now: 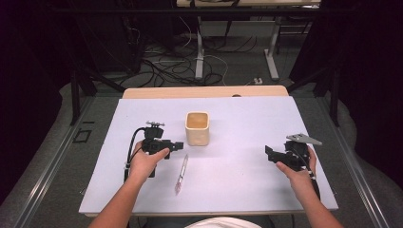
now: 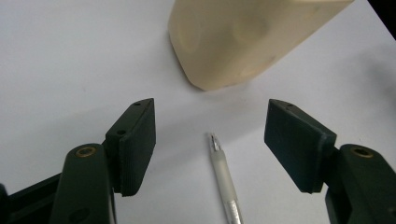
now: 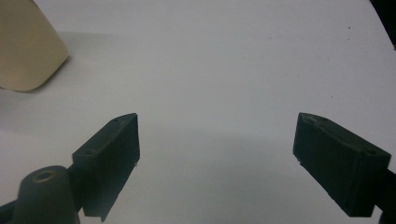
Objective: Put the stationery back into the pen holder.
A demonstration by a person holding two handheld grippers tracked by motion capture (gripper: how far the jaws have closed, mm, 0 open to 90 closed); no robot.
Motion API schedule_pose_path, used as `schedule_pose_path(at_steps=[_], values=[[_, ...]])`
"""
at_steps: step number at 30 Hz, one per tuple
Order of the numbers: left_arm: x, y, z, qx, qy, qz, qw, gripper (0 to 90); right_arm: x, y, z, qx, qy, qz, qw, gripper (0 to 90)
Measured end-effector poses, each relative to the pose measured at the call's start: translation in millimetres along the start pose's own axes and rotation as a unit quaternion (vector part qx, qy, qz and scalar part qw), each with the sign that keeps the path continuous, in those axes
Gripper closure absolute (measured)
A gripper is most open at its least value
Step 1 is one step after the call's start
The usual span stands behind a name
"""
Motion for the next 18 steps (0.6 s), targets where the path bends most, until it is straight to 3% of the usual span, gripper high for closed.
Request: schedule_pose_path(at_steps=[7,13,18], values=[[9.5,-8.3,1.3,-0.038,-0.001,-0.015,0.9992,38.8,-0.9,0.2,0.2,-0.001,0.0,0.0,1.0,14.3],[18.9,-15.2,0.8,-0.037,0.004,-0.031,0.9988,40.4,-0.1,0.6,-0.1,-0.001,0.001,0.001,1.0,14.3],[24.0,-21.5,0.8,-0.037,0.006,-0.055,0.9978,46.9,-0.3,0.5,-0.4,0.002,0.001,0.0,1.0,14.3]])
Point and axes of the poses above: each handheld gripper's, and its own axes: x roughly forward along the jaws, y roughly out of its top, z roughly to its right, the point moved 10 cm from there along x, roughly forward along the jaws, and after that the axes turned 3 degrees about -x, right-handed, at the moved point
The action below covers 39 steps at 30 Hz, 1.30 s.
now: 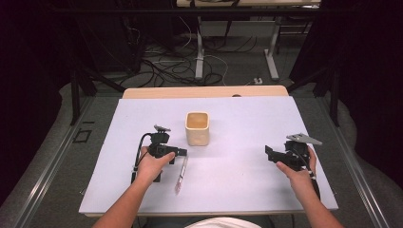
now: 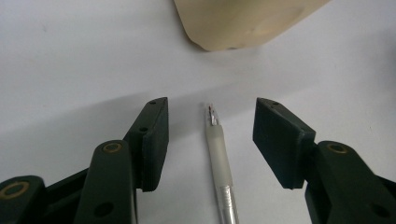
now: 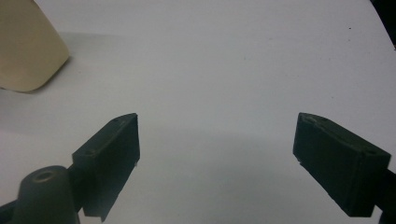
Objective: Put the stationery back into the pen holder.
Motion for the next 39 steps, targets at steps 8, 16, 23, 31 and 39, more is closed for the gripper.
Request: schedule_pose_path(at_steps=[8,16,23,31,39], values=[[8.6,-9.8,0.0,-0.012,0.0,-0.032,0.9994,53.7,0.2,0.2,0.2,-0.003,0.001,0.0,1.0,14.2],[11.2,-14.1,4.2,-0.03,0.0,-0.045,0.9986,62.4,0.6,0.2,0.2,-0.003,0.002,0.0,1.0,14.3],[15.6,-18.3,4.8,-0.032,0.01,-0.06,0.9976,68.6,0.8,-0.1,-0.4,0.001,0.003,-0.001,1.0,14.4],[17.8,-20.1,8.2,-0.057,0.007,-0.061,0.9965,74.2,1.0,-0.1,-0.2,-0.001,0.003,-0.001,1.0,14.4],[18.9,-20.1,6.9,-0.069,0.011,-0.061,0.9957,78.8,1.6,-0.3,-0.2,-0.006,0.005,-0.001,1.0,14.5]])
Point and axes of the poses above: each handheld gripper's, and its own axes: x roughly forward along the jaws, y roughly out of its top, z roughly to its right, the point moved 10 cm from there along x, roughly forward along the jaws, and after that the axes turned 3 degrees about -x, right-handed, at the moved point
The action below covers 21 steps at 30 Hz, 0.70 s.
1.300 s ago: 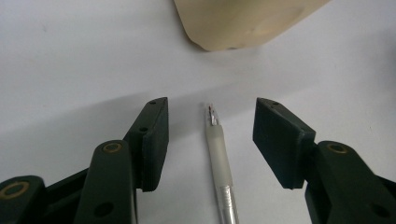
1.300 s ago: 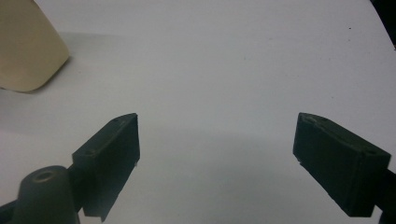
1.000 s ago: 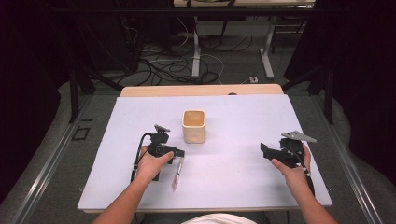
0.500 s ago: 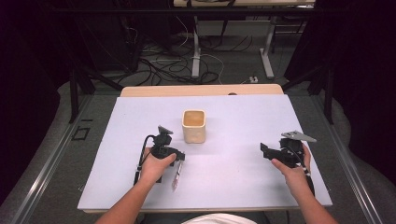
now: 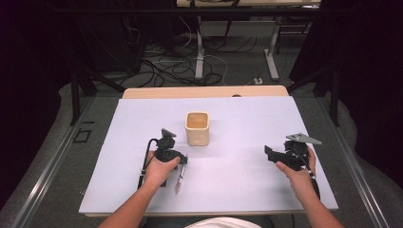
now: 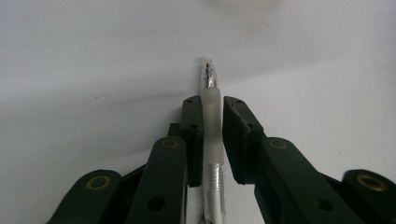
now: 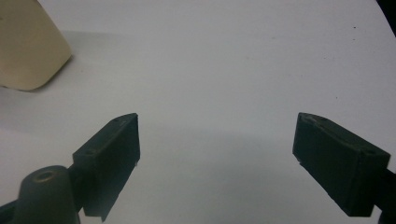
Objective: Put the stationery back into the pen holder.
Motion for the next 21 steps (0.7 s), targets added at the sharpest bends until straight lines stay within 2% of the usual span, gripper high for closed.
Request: schedule_pose_path(at_steps=[7,8,10,21], values=[[0.0,-0.1,-0.1,-0.007,-0.003,-0.001,1.0,80.2,0.1,-0.2,-0.2,0.002,0.0,-0.001,1.0,14.5],[-1.0,-0.7,-1.3,-0.002,-0.002,-0.007,1.0,80.2,0.1,-0.1,-0.2,0.002,0.0,-0.001,1.0,14.5],[0.0,0.0,0.9,-0.017,-0.006,-0.001,0.9998,80.3,0.1,-0.3,-0.7,0.003,0.001,-0.001,1.0,14.5],[0.0,0.2,1.0,-0.016,-0.007,-0.002,0.9998,80.5,0.4,-0.7,-0.7,0.003,0.002,-0.003,1.0,14.5]])
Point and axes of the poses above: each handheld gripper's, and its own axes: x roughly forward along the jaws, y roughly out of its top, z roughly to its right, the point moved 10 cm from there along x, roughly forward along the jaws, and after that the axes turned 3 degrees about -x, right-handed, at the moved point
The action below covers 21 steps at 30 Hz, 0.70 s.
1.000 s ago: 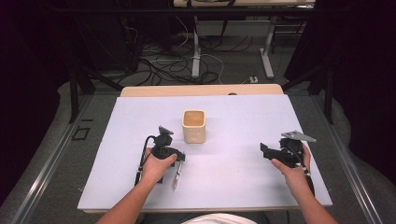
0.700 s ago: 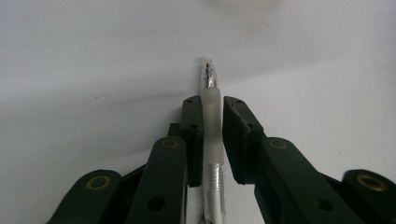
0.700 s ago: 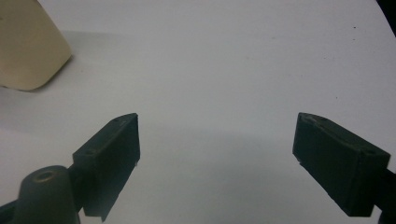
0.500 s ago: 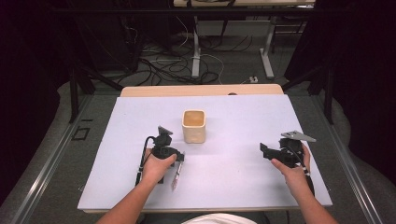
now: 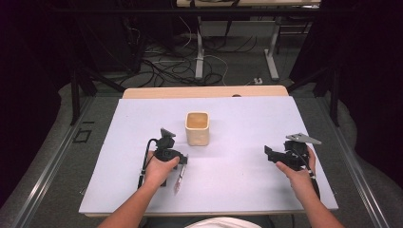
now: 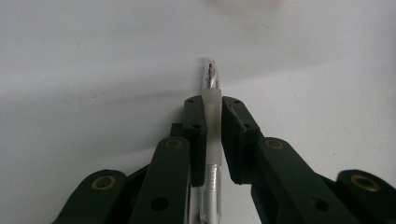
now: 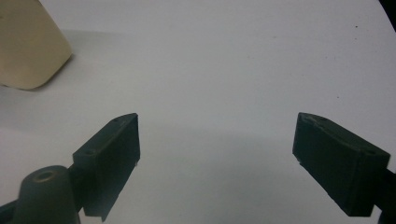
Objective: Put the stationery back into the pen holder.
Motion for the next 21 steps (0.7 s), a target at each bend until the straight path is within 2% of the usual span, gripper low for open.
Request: schedule_pose_path(at_steps=[7,8,11,12,13,15,16,17,18,20,21], values=[[-2.8,0.0,0.7,0.01,-0.003,-0.003,0.9999,80.6,-0.1,0.2,1.0,-0.001,0.0,0.001,1.0,14.5],[-4.2,0.2,1.8,0.007,-0.004,-0.002,1.0,80.7,-0.1,0.2,1.0,-0.001,-0.001,0.001,1.0,14.5],[-10.4,2.1,1.4,0.023,-0.006,0.004,0.9997,80.7,-0.1,0.3,1.1,-0.001,-0.001,0.001,1.0,14.5],[-12.5,2.4,4.7,0.012,-0.014,0.007,0.9998,80.7,-0.1,0.3,1.0,-0.001,0.0,0.001,1.0,14.5],[-14.9,3.4,6.0,0.009,-0.016,0.013,0.9997,80.7,-0.2,0.3,1.1,-0.001,0.0,0.001,1.0,14.5],[-21.2,5.0,5.5,0.026,-0.02,0.015,0.9993,80.7,-0.2,0.3,1.1,-0.001,0.0,0.001,1.0,14.5],[-23.7,6.3,8.0,0.017,-0.024,0.023,0.9993,80.6,-0.2,0.4,1.1,0.0,0.0,0.001,1.0,14.5],[-26.2,7.5,7.1,0.026,-0.024,0.027,0.999,80.6,-0.2,0.4,1.1,-0.001,0.0,0.001,1.0,14.5],[-29.7,8.4,9.8,0.021,-0.032,0.033,0.9987,80.6,-0.1,0.4,1.2,-0.001,0.0,0.001,1.0,14.5],[-35.8,11.2,9.7,0.033,-0.034,0.044,0.9979,80.6,-0.1,0.3,1.0,-0.001,0.0,0.001,1.0,14.5],[-38.0,12.6,11.7,0.026,-0.038,0.052,0.9976,80.6,0.0,0.3,1.0,-0.001,-0.001,0.001,1.0,14.5]])
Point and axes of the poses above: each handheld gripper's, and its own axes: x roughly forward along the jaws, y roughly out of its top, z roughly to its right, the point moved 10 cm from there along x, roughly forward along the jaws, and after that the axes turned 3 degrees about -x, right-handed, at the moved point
